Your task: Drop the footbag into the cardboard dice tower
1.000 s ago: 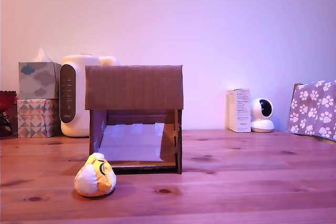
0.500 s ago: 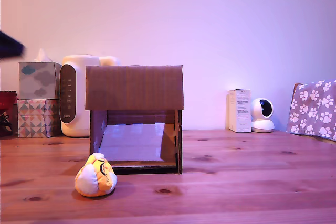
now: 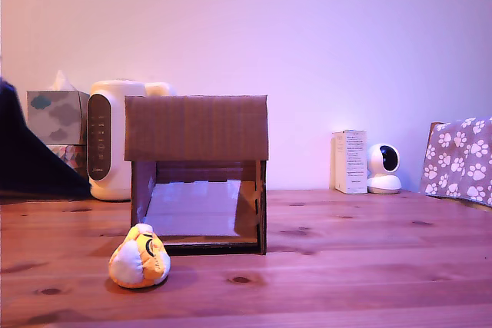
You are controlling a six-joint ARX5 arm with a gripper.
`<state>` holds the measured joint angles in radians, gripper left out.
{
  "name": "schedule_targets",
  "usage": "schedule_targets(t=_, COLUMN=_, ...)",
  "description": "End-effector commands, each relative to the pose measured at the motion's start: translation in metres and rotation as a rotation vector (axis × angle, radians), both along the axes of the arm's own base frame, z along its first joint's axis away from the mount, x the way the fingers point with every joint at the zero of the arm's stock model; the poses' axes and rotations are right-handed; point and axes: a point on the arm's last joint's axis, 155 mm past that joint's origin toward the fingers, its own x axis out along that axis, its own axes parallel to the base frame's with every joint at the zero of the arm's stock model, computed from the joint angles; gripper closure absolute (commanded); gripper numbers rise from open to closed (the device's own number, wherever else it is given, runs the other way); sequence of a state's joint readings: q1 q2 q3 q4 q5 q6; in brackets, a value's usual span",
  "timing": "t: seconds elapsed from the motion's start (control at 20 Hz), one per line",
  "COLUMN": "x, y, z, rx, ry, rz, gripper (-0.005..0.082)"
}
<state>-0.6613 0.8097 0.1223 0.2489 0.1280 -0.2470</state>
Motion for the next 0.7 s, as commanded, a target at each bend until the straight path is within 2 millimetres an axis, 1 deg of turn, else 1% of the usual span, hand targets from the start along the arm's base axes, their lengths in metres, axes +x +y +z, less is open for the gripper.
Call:
schedule_targets(t=0.0, x=0.006, y=-0.004, z=0.007, rx=-0.008, ry=-0.033, rz=-0.002, gripper=0.0426)
schedule_targets(t=0.05, x=0.009, y=-0.005, z=0.006, rx=-0.006, ry=-0.036, rz=0.005, gripper=0.0146)
schedule_targets(t=0.1, x=0.012, y=-0.004, z=0.003, rx=0.003, ry=-0.034, rz=0.016, gripper=-0.0046)
schedule_targets(t=0.15, x=0.013, y=-0.004, z=0.000, rx=0.017, ry=-0.031, rz=0.017, gripper=0.0034)
schedule_targets(t=0.2, x=0.014, y=-0.004, z=-0.003, rx=0.022, ry=-0.029, rz=0.017, gripper=0.0044)
schedule_targets(t=0.3, x=0.017, y=-0.006, z=-0.004, rx=0.037, ry=-0.044, rz=0.009, gripper=0.0044)
schedule_targets(t=0.5, x=0.030, y=-0.003, z=0.000, rx=0.053, ry=-0.091, rz=0.050, gripper=0.0044)
schedule_targets(t=0.65, x=0.037, y=-0.005, z=-0.006, rx=0.085, ry=-0.085, rz=0.057, gripper=0.0045)
